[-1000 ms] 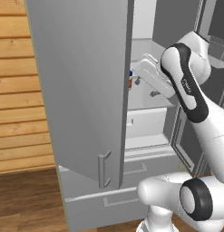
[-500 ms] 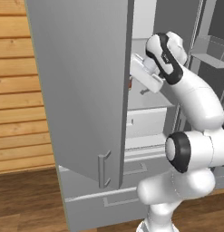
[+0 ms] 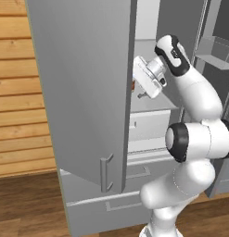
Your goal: Grab a lemon wedge from the fridge and one ice cube from the ice bowl, and put them in the glass of lemonade.
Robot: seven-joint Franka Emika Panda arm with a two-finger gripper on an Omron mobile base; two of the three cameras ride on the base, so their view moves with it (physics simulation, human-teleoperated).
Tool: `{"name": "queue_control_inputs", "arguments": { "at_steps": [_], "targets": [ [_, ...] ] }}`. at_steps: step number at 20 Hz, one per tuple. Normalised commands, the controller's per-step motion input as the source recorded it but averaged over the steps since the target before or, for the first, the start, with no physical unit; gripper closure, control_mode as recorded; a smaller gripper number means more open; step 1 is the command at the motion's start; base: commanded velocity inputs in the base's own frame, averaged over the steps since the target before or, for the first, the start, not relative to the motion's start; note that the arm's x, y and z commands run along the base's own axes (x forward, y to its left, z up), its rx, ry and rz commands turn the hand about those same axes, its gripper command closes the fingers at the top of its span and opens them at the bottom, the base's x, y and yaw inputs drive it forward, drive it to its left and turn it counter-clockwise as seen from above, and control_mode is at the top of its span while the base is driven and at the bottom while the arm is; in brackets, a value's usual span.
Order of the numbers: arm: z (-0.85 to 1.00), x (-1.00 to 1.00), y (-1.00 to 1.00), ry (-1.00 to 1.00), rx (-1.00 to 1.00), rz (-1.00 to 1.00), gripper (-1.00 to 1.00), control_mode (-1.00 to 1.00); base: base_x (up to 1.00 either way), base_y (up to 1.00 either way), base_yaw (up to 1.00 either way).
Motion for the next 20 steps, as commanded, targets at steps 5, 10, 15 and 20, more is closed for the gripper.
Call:
{"name": "queue_control_inputs", "arguments": {
  "at_steps": [5,10,15,20],
  "targets": [
    [-0.33,0.0,0.57,-0.03,0.18,0.15,-1.0,-1.0,0.0,0.0,0.0],
    [-0.08,-0.11,0.67,-0.03,0.24,0.19,-1.0,-1.0,0.0,0.0,0.0],
    [-0.05,-0.55,0.83,-0.07,0.18,0.2,-1.0,-1.0,0.0,0.0,0.0],
    [0.03,-0.84,1.0,-0.1,0.05,0.17,-1.0,-1.0,0.0,0.0,0.0]
  ]
}}
